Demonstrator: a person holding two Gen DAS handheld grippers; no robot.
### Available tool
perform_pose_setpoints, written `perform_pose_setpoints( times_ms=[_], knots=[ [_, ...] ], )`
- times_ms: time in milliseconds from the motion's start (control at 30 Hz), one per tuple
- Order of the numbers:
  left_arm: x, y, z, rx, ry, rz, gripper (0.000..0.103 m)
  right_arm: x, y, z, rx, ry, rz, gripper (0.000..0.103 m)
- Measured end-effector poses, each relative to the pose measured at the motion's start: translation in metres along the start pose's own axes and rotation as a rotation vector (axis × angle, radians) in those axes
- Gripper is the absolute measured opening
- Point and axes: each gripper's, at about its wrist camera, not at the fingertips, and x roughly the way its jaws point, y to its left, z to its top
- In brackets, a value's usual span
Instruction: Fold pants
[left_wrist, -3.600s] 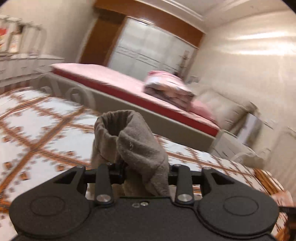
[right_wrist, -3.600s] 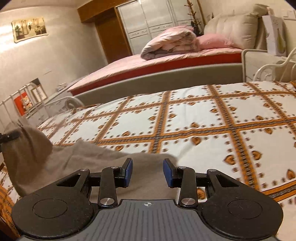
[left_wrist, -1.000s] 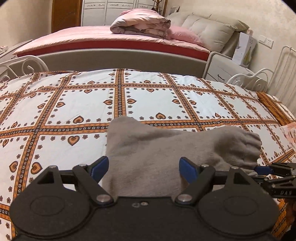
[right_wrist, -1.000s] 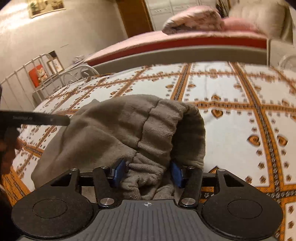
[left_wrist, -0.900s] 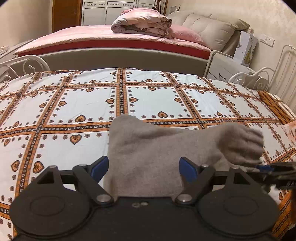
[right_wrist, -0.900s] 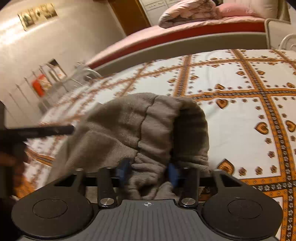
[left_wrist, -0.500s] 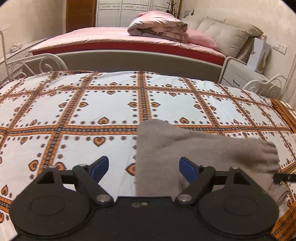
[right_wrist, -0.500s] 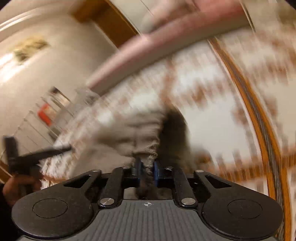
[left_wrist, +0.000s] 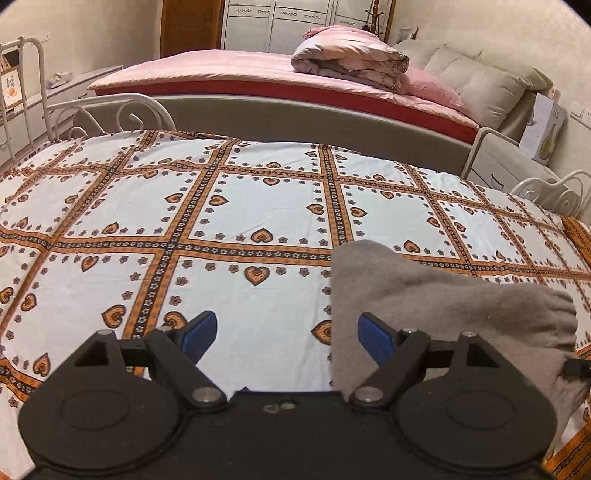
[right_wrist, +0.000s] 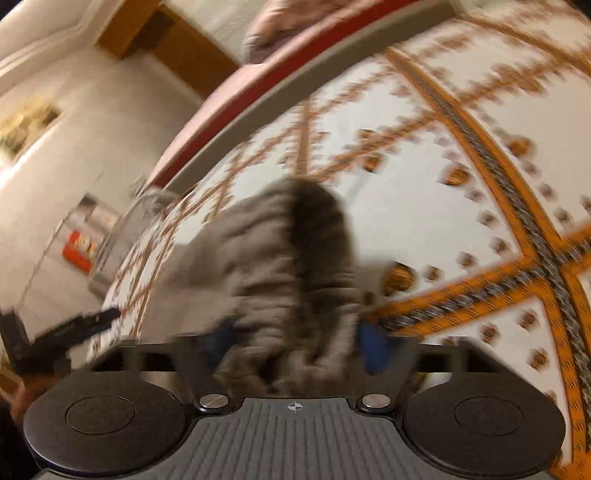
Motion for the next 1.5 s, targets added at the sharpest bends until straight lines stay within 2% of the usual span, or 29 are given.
perform_pose_setpoints(
  times_ms=[100,200,267,333,367,400,467,600,633,667,700,800,867,967,1100,1133,1200,1233,1300,1400,1467,1500],
  knots=[
    [-0.001,0.007,-0.002,-0.006,0.008,0.005,0.076,0.004,0.022,0.000,-0.100,-0.015,-0.015,0.044],
    [-0.003,0.013,-0.002,-0.011,0.012,0.012,0.076,0.014,0.014,-0.001,-0.053,0.023,-0.022,0.044],
    [-0.005,0.016,-0.003,-0.011,0.008,0.014,0.076,0.013,0.022,0.002,-0.093,0.037,-0.030,0.042],
    [-0.006,0.020,-0.003,-0.014,0.010,0.015,0.077,0.013,0.041,0.001,-0.226,0.052,-0.093,0.034],
    [-0.006,0.021,-0.004,-0.015,0.011,0.019,0.076,0.011,0.052,0.000,-0.270,0.034,-0.087,0.024],
    [-0.006,0.022,-0.004,-0.017,0.012,0.022,0.076,0.007,0.061,-0.002,-0.285,0.014,-0.041,0.022],
    [-0.008,0.026,-0.005,-0.024,0.012,0.024,0.077,-0.007,0.079,0.002,-0.283,-0.068,0.107,0.021],
    [-0.008,0.031,-0.005,-0.029,0.015,0.033,0.077,-0.034,0.080,0.015,-0.129,-0.260,0.420,0.021],
    [-0.008,0.032,-0.005,-0.031,0.015,0.034,0.077,-0.033,0.073,0.017,-0.085,-0.276,0.442,0.021],
    [-0.007,0.034,-0.005,-0.032,0.015,0.035,0.077,-0.027,0.065,0.019,-0.037,-0.268,0.412,0.021],
    [-0.007,0.035,-0.005,-0.033,0.016,0.037,0.077,-0.014,0.049,0.020,0.030,-0.226,0.334,0.021],
    [-0.007,0.037,-0.003,-0.047,0.013,0.038,0.077,0.039,-0.008,0.008,0.226,0.014,-0.037,0.022],
    [-0.008,0.037,-0.003,-0.050,0.010,0.029,0.077,0.033,-0.025,0.007,0.335,-0.036,0.043,0.022],
    [-0.007,0.035,-0.003,-0.040,0.010,0.023,0.077,0.029,-0.003,0.011,0.175,-0.027,-0.004,0.022],
    [-0.005,0.032,-0.004,-0.032,0.022,0.016,0.077,0.029,-0.003,0.005,0.181,-0.026,-0.004,0.024],
    [-0.004,0.031,-0.005,-0.028,0.025,0.014,0.077,0.028,-0.003,0.007,0.174,-0.030,-0.001,0.030],
    [-0.004,0.031,-0.005,-0.026,0.030,0.010,0.077,0.016,0.003,0.016,0.148,-0.083,-0.013,0.065],
    [-0.004,0.031,-0.005,-0.028,0.028,0.009,0.077,0.012,0.004,0.017,0.113,-0.107,-0.016,0.071],
    [-0.004,0.031,-0.005,-0.031,0.025,0.006,0.077,0.007,0.007,0.015,0.063,-0.101,-0.041,0.073],
    [-0.003,0.028,-0.004,-0.030,0.024,-0.001,0.077,-0.003,0.000,0.008,0.099,-0.087,-0.009,0.073],
    [-0.001,0.025,-0.004,-0.020,0.026,-0.007,0.077,0.000,-0.005,0.006,0.121,-0.044,0.031,0.073],
    [0.000,0.023,-0.005,-0.013,0.029,-0.008,0.077,0.001,-0.005,0.005,0.115,-0.034,0.017,0.073]
  ],
)
